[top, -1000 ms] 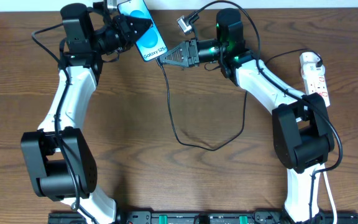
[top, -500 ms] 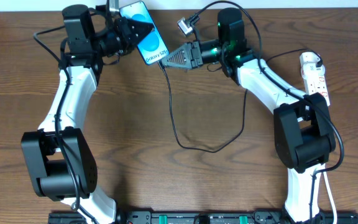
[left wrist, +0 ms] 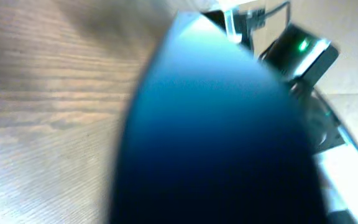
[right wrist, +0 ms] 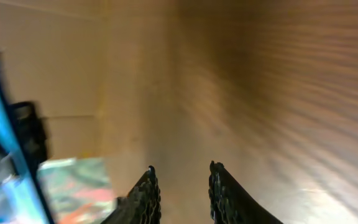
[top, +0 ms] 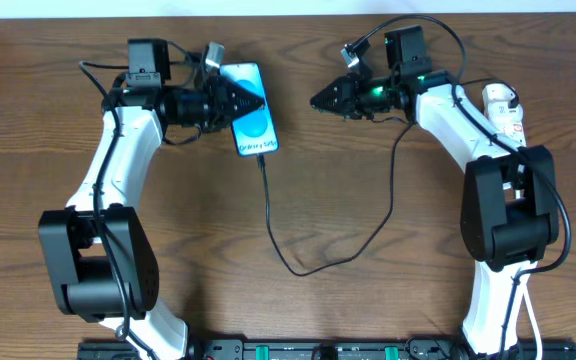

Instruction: Plug charger to phone and switch on socket

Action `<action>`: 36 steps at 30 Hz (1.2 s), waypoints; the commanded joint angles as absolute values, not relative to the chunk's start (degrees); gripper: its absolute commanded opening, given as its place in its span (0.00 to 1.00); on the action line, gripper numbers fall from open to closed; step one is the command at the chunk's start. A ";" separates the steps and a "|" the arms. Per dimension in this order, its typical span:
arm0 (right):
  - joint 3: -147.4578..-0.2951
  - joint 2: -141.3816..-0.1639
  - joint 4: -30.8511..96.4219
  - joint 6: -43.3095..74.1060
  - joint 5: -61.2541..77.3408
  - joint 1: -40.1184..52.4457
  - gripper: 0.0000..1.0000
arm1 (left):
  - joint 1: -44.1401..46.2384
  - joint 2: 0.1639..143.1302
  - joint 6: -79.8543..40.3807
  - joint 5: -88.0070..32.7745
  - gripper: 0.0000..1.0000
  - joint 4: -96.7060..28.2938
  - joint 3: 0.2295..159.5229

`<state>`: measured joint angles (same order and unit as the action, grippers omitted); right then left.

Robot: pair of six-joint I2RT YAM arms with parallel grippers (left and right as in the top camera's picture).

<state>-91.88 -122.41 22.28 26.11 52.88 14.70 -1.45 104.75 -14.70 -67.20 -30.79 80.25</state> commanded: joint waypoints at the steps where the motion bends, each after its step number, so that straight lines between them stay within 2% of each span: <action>1: -92.55 -120.75 23.66 21.06 43.62 15.57 0.26 | -0.99 105.93 -2.68 -69.54 0.08 -33.85 80.75; 18: -92.55 -120.75 33.50 18.55 26.59 18.50 0.26 | 3.20 121.97 0.38 -61.87 0.07 -35.79 80.75; 36: -92.49 -120.75 34.39 18.57 20.21 21.17 0.29 | 3.64 124.38 -0.01 -55.29 0.08 -35.73 80.71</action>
